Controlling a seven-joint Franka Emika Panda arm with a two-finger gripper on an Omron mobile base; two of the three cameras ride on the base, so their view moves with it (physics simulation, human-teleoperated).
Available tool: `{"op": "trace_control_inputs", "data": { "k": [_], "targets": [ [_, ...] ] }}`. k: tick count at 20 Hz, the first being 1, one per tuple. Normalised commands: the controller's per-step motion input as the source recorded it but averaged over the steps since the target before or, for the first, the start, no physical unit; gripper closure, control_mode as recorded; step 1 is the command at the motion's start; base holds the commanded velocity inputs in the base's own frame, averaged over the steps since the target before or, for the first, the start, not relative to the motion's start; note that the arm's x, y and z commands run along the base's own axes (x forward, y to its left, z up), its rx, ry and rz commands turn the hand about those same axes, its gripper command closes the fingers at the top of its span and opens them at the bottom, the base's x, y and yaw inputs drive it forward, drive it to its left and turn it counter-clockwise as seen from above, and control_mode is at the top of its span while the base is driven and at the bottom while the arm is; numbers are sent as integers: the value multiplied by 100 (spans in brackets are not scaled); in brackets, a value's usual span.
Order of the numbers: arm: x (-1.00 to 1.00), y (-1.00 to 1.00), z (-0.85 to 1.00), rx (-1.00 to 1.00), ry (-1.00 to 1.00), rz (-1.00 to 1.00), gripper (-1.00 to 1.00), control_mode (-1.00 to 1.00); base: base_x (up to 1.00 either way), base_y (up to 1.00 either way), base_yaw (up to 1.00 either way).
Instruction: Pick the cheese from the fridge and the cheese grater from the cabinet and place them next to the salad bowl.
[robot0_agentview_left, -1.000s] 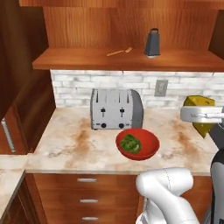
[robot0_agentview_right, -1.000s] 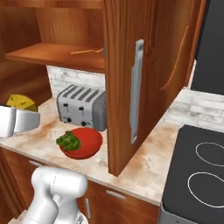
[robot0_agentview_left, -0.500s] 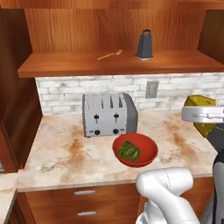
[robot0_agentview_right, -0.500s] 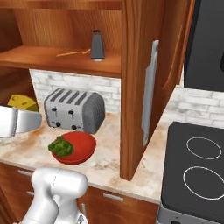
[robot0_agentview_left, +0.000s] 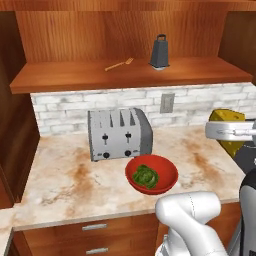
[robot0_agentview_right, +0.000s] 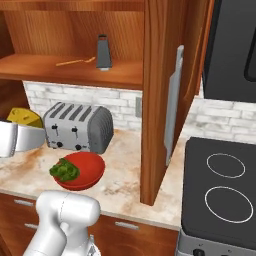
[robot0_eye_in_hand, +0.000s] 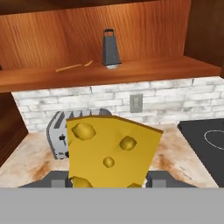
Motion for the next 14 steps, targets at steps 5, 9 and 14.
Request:
{"op": "trace_control_inputs", "data": {
  "k": [5,9,14],
  "targets": [
    [0,0,0,0,0,0,100,100,35,4,-1],
    [0,0,0,0,0,0,100,100,27,24,-19],
    [0,0,0,0,0,0,100,100,8,10,-10]
  ]
}}
